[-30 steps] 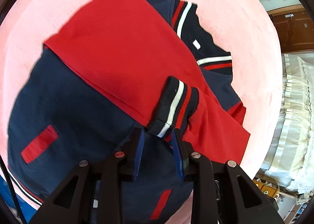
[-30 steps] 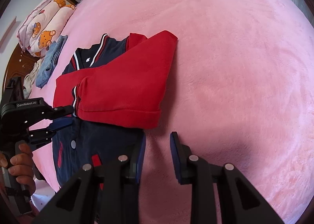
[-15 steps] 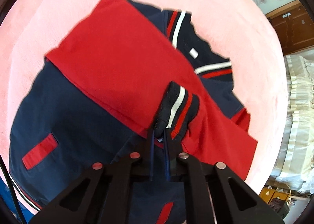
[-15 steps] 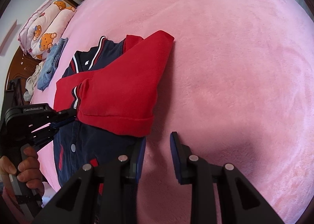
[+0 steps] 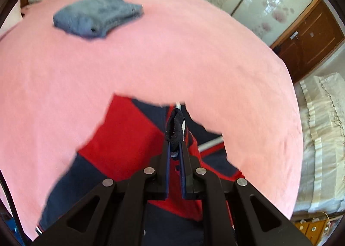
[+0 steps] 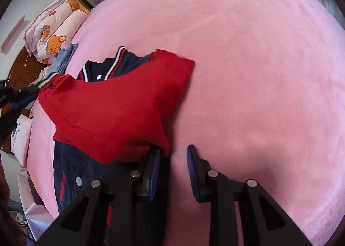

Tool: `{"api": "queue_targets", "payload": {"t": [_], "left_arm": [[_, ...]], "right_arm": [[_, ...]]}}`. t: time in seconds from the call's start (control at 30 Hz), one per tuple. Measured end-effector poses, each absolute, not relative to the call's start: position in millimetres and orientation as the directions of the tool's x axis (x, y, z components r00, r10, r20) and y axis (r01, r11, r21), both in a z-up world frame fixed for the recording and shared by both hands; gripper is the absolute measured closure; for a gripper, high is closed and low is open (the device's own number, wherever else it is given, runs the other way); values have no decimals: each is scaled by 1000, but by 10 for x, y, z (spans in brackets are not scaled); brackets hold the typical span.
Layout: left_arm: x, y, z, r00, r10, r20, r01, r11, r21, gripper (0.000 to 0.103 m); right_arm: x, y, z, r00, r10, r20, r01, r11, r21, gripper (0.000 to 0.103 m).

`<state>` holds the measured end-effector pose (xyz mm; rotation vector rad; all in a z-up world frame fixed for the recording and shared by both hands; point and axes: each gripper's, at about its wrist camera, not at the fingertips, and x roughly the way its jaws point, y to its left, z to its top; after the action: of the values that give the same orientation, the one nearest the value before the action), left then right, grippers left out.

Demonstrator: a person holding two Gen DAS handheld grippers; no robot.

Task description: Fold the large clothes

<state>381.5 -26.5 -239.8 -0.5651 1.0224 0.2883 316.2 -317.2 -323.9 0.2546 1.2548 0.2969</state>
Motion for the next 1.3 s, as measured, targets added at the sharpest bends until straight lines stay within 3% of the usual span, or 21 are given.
{"api": "queue_targets", "payload": {"t": [0.27, 0.37, 0.43, 0.7, 0.83, 1.0, 1.1, 1.3], "left_arm": [[3748, 130, -2608, 445, -19, -896, -531, 799, -281, 97], [3685, 192, -2799, 395, -26, -918, -542, 801, -255, 97], [3638, 200, -2915, 364, -38, -931, -543, 803, -245, 97], [3584, 205, -3225, 293, -22, -956, -498, 850, -172, 97], [3635, 441, -3334, 237, 102, -966, -505, 863, -33, 97], [3616, 693, -3367, 244, 6, -970, -499, 858, -120, 97], [3585, 634, -3270, 257, -5, -966, -440, 890, -122, 97], [3515, 278, -3092, 275, -144, -950, -277, 935, -222, 94]], "right_arm": [[3172, -3023, -3184, 325, 323, -889, -147, 946, 290, 78], [3141, -3015, -3151, 346, 320, -882, -148, 947, 286, 93], [3120, -3015, -3152, 347, 316, -883, -132, 949, 288, 97], [3075, -3383, -3348, 333, 410, -849, 165, 861, 481, 98], [3054, -3412, -3398, 331, 431, -840, 219, 830, 512, 98], [3057, -3369, -3312, 312, 434, -845, 207, 837, 506, 97], [3026, -3343, -3145, 322, 401, -858, 201, 856, 475, 97], [3039, -3127, -2731, 388, 416, -822, 80, 874, 480, 96]]}}
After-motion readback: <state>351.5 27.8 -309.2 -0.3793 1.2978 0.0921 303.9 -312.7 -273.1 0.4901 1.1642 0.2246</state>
